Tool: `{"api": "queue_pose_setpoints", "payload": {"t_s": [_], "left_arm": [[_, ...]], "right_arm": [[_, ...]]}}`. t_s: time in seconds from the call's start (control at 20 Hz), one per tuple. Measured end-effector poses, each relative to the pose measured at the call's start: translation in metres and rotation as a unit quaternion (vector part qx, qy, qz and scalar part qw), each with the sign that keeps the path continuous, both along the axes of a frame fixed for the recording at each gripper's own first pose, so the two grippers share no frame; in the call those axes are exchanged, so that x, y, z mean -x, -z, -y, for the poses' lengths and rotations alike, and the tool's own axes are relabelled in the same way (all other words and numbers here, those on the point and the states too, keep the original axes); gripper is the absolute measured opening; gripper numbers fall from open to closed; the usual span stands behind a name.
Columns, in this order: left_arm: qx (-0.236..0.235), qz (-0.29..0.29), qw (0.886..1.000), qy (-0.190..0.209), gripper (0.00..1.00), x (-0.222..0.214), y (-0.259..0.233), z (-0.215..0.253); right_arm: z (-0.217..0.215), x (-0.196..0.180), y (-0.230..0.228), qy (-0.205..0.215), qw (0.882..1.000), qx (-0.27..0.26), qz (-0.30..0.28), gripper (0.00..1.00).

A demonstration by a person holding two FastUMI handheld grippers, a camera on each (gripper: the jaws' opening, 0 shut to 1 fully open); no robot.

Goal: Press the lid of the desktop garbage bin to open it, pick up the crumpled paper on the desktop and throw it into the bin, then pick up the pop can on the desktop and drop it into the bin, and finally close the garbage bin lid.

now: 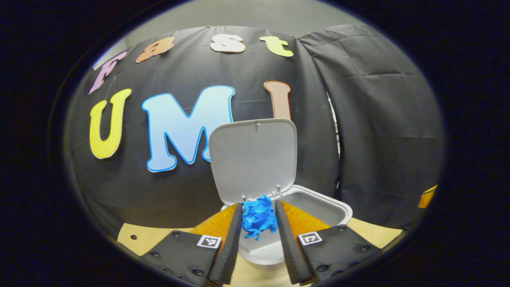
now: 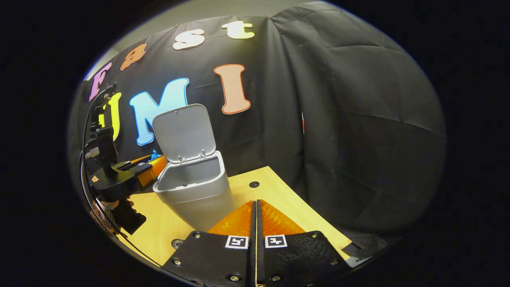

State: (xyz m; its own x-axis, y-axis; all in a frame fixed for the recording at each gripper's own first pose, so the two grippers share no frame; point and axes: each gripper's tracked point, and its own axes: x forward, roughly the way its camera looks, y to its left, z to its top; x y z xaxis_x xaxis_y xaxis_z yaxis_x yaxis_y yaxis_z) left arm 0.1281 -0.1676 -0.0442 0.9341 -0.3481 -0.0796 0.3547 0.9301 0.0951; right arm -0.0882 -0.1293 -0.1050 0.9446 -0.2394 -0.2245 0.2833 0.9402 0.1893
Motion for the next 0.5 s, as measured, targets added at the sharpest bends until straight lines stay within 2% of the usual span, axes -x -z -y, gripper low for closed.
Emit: {"api": "queue_pose_setpoints", "payload": {"t_s": [0.15,0.2,0.3,0.5], "left_arm": [[-0.004,0.000,1.000,0.000,0.68,-0.002,0.001,0.000],[-0.005,0.001,1.000,-0.002,0.66,-0.002,0.001,-0.002],[-0.004,0.000,1.000,-0.006,0.74,-0.002,0.001,-0.004],[0.001,-0.003,1.000,-0.020,0.74,0.002,0.000,-0.021]], "right_arm": [[0.004,-0.002,0.001,0.001,1.000,0.000,-0.001,0.01],[0.003,-0.002,0.000,-0.001,1.000,0.000,-0.001,0.01],[0.001,-0.006,0.000,-0.007,1.000,0.001,-0.001,0.01],[-0.010,-0.015,0.002,-0.026,1.000,0.005,-0.003,0.01]]}}
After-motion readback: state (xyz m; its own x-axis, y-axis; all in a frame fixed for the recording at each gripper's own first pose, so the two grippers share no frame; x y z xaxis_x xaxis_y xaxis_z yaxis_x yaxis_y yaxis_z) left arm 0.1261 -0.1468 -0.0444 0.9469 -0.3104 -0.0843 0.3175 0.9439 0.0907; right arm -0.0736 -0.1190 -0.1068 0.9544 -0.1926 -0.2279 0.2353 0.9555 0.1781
